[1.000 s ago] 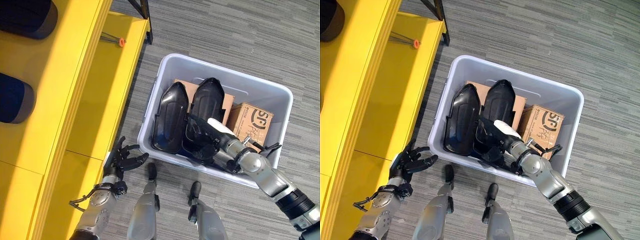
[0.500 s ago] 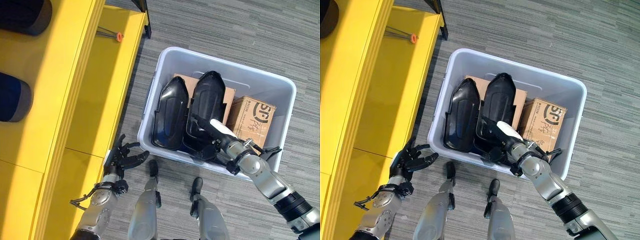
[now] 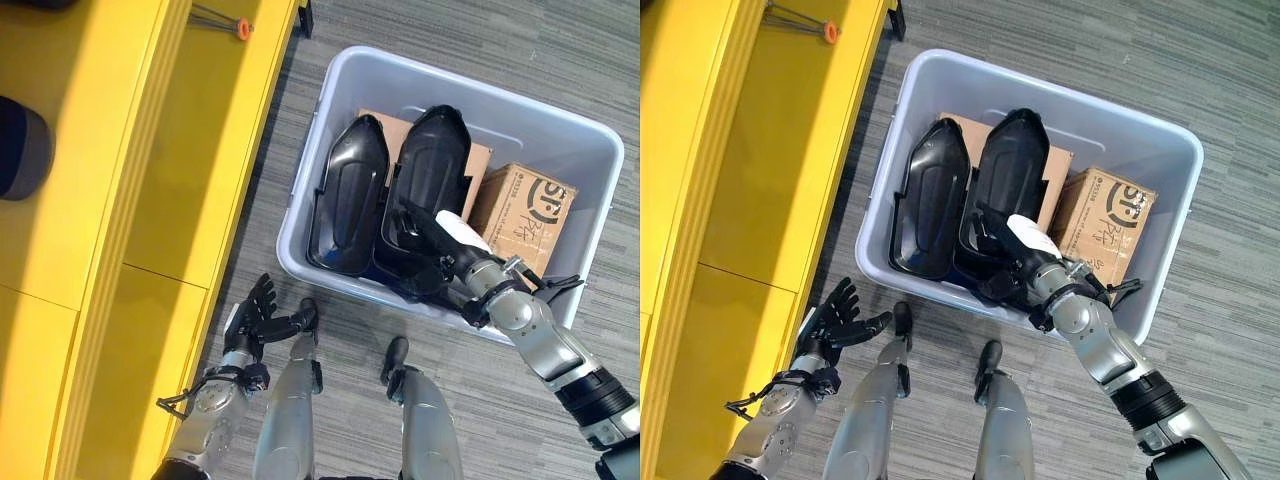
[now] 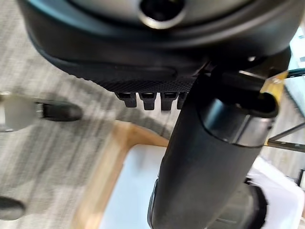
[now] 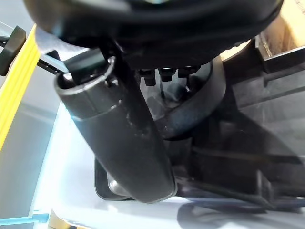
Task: Move parts from the plastic box to the shelf.
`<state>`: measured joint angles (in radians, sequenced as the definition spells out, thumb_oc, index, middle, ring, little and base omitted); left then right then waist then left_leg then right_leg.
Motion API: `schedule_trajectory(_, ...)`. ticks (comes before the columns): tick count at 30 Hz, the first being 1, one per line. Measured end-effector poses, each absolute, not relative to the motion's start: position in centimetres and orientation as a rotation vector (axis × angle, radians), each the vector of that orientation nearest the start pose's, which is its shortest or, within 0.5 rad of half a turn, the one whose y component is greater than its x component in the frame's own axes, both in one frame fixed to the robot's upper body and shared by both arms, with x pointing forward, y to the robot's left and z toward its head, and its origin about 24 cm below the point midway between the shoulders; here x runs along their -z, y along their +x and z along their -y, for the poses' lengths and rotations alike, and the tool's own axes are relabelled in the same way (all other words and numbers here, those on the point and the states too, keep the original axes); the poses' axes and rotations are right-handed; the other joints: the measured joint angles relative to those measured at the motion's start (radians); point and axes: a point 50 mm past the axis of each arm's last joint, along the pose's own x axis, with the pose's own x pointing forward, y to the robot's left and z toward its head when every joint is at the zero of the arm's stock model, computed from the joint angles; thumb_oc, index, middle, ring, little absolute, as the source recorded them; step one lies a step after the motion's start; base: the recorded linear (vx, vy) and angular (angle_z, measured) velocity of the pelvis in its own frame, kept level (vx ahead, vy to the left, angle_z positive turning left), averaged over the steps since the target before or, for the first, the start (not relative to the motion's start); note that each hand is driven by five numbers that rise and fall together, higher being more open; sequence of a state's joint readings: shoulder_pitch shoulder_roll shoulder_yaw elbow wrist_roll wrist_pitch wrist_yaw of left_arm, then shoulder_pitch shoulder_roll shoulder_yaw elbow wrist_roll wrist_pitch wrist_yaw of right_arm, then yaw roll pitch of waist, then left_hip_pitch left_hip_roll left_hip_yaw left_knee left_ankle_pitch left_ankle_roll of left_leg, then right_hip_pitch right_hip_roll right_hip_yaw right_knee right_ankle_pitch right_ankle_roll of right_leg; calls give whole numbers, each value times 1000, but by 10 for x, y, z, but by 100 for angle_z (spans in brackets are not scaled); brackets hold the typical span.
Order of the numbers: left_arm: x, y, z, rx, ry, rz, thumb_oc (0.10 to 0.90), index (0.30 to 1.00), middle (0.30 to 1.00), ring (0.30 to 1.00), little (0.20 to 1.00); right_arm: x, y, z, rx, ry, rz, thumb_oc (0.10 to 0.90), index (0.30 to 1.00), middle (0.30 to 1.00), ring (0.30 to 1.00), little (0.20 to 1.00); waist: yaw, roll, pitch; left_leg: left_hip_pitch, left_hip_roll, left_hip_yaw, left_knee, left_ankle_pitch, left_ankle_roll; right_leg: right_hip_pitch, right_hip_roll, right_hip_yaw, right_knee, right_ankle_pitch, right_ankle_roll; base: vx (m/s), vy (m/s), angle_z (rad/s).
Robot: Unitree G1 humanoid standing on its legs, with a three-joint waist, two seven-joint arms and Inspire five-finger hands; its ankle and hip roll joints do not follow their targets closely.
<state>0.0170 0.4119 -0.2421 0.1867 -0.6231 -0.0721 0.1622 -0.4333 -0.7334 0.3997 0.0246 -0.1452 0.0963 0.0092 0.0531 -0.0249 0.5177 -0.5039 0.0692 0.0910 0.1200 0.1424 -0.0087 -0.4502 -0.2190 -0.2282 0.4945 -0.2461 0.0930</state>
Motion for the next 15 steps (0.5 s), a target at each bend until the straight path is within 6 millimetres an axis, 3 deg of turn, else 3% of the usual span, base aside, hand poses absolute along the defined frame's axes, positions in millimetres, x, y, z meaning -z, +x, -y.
schedule_trajectory(15, -3, 241, -199, -52, -174, -222, 900, 1000, 1000, 1000, 1000, -162, 321, 184, -183, -969, 304, 900, 1000, 1000, 1000, 1000, -8, -7, 3, -168, 1, -47, 127, 7, -6, -186, -33, -10, 226, -70, -60, 3, -26, 9)
